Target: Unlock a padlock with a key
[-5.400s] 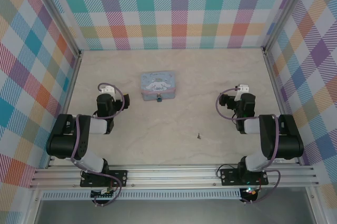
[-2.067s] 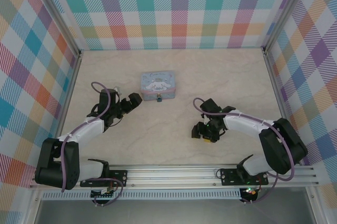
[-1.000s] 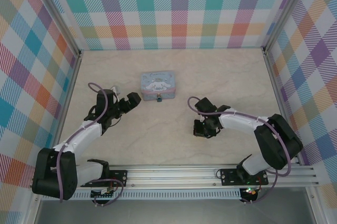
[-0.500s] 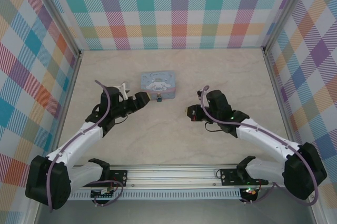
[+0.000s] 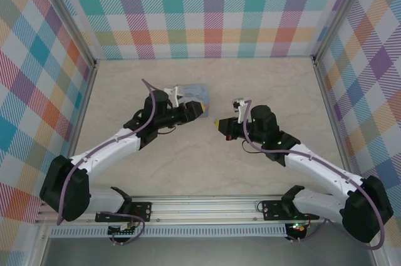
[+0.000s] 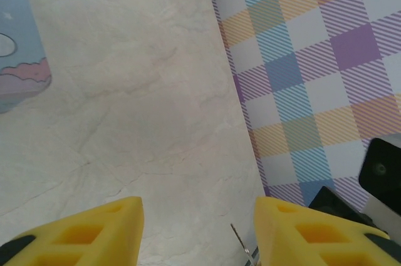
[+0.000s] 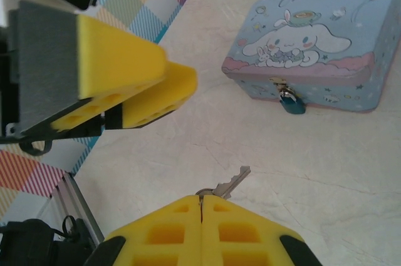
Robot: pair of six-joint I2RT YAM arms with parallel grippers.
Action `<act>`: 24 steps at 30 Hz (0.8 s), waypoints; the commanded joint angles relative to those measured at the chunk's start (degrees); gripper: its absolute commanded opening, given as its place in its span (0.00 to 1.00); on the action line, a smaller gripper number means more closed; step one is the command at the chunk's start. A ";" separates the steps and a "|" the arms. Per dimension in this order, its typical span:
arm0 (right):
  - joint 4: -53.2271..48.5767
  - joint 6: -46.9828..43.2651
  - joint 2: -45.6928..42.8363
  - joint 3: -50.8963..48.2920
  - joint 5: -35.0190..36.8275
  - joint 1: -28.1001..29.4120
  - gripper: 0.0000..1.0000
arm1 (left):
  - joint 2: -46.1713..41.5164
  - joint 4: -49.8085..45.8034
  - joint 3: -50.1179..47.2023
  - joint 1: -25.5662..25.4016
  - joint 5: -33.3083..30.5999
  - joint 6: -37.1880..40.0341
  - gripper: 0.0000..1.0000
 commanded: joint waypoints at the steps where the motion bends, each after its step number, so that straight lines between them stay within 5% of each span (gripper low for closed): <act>1: -1.04 -11.64 -4.08 -0.23 -0.71 0.41 0.00 | 0.87 1.16 2.40 -0.89 0.46 -0.82 0.46; 24: -21.29 -52.85 -5.54 10.25 -3.81 0.48 0.00 | -1.96 0.28 5.31 -3.39 5.87 -0.61 0.38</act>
